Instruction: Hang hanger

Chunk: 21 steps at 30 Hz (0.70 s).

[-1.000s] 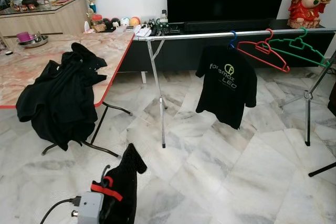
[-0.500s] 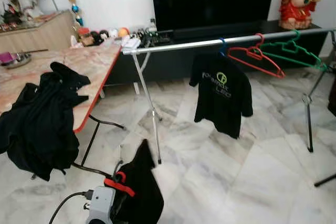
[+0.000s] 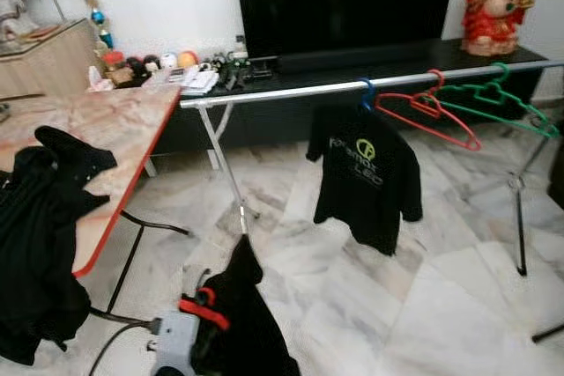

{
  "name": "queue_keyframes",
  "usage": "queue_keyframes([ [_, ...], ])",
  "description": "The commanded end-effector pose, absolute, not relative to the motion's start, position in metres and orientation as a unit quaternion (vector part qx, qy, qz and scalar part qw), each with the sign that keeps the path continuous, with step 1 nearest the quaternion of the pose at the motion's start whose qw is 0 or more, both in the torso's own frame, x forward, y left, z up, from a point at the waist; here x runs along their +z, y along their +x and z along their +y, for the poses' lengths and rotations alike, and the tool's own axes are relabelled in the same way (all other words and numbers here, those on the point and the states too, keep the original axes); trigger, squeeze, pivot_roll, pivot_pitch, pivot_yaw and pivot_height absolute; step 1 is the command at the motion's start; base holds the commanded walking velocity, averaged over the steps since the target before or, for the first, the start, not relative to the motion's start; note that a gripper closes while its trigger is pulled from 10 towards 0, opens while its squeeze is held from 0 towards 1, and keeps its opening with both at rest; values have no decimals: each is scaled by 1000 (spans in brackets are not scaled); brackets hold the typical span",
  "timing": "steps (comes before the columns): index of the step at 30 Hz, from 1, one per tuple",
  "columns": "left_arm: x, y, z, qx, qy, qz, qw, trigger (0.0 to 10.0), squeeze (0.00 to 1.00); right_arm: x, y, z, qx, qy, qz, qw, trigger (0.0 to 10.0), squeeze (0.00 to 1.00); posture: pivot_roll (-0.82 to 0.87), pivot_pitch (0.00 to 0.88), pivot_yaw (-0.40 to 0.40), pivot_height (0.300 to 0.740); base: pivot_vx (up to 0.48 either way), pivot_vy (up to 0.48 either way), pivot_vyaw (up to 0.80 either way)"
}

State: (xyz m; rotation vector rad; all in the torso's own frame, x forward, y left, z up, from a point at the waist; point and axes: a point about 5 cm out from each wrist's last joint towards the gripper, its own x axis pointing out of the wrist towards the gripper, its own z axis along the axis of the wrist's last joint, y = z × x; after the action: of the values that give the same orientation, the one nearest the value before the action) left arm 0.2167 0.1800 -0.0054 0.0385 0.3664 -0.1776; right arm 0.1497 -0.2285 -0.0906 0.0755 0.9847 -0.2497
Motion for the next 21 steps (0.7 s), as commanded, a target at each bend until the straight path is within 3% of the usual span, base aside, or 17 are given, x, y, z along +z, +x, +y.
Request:
queue_keyframes([
  [1, 4, 223, 191, -73, 31, 165, 983, 10000, 0, -92, 152, -217, -104, 43, 473, 874, 10000, 0, 29, 0, 63, 740, 450, 0, 0],
  [14, 4, 225, 187, -80, 28, 162, 983, 10000, 0, -93, 150, -217, -108, 47, 476, 872, 10000, 0, 24, 0, 65, 740, 430, 0, 0],
  [21, 4, 226, 185, -87, 27, 162, 983, 10000, 0, -94, 149, -216, -108, 52, 479, 870, 10000, 0, 23, 0, 65, 740, 451, 0, -791],
])
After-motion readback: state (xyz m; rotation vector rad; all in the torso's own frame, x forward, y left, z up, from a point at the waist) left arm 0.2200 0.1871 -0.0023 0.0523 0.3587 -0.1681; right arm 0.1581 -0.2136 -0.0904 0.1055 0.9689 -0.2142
